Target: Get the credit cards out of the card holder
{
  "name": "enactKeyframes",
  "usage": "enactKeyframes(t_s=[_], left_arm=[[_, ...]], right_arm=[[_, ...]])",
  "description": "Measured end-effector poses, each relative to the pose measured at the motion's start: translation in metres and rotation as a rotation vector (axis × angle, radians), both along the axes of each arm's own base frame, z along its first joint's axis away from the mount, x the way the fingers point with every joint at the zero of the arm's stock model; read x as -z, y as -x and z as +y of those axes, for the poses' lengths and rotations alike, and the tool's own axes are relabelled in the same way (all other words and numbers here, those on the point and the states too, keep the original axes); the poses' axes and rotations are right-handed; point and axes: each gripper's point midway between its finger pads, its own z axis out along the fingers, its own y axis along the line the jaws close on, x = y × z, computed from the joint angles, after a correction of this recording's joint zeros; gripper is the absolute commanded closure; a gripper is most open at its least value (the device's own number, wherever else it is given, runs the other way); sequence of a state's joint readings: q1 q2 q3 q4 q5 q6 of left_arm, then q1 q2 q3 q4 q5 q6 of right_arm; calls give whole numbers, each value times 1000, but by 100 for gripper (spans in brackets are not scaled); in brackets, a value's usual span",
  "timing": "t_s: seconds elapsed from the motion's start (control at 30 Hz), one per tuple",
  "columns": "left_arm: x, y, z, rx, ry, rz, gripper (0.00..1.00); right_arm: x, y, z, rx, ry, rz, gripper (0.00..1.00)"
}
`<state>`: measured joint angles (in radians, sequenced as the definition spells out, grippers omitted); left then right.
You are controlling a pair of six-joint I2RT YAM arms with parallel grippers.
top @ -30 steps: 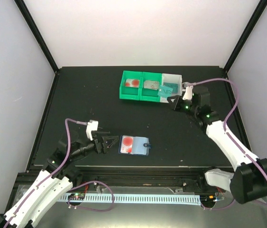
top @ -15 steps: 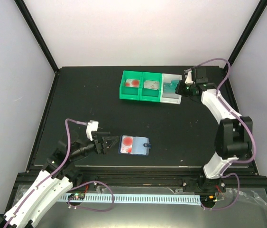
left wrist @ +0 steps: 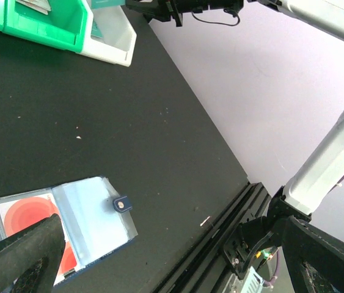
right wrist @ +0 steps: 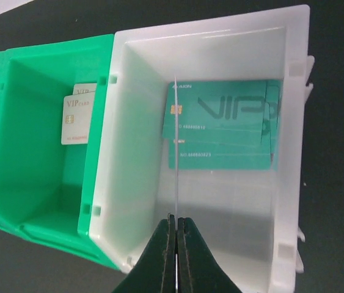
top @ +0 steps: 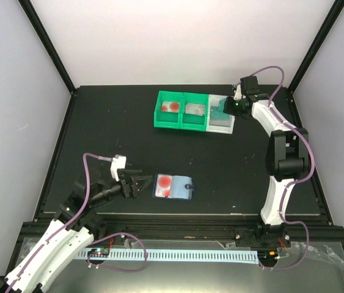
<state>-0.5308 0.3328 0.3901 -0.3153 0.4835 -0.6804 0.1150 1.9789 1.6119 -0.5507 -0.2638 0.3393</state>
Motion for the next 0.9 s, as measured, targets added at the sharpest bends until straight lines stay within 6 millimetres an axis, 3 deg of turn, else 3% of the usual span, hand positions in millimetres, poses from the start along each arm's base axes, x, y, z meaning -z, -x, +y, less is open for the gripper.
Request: enactKeyframes(t_s=[0.4,0.9], left_arm=[[3,-1,-1,0,-8,14,1],[14,-6,-3,-2,-34,57,1]], right_arm=[[35,-30,9,-39,-8,51,99],[60,-47,12,-58,2,85,92]])
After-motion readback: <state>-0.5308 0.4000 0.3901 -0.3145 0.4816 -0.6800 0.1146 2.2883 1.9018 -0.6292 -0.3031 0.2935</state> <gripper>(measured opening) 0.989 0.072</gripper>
